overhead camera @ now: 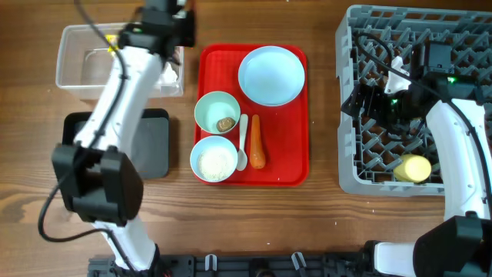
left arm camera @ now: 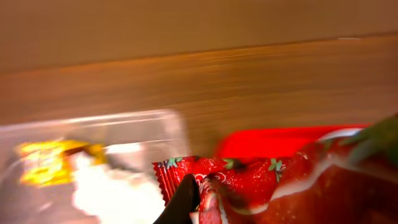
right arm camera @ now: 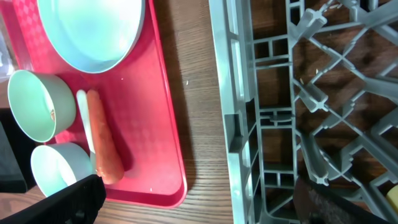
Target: Sort waste into correct bins and load items into the dishwasher rack
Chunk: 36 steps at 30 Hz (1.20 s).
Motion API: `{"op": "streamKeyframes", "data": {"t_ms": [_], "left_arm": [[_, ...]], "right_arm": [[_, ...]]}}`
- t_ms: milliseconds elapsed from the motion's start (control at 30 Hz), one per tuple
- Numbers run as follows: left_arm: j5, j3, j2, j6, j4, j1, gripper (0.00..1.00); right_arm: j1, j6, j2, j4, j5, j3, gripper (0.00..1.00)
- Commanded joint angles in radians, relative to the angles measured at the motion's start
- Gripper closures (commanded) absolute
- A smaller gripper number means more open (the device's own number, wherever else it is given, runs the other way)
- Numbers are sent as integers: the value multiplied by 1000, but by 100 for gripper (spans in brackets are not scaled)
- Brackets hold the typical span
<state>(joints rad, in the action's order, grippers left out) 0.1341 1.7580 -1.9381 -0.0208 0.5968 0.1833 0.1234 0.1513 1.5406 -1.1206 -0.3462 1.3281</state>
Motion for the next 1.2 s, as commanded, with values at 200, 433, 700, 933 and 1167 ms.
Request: {"op": "streamKeyframes", "data": {"t_ms": [200,433,700,933,1167], "left_arm": [[2,-3,-111,9,10,-100,0],[-165,-3,41,9,312,98,0],[-161,-175,24,185,433,342,21],[-159,-435,24,214,130,342,52],[-159,-478,24,212,46,343,96]], "right_arm": [[0,-21,-3,-14,13,-1,1],[0,-20,-3,2,13,-1,1],[0,-21,-3,-2,13,-1,1],[0,-21,-3,-7,13,-1,1],[0,-21,-3,-11,13,-1,0]]}}
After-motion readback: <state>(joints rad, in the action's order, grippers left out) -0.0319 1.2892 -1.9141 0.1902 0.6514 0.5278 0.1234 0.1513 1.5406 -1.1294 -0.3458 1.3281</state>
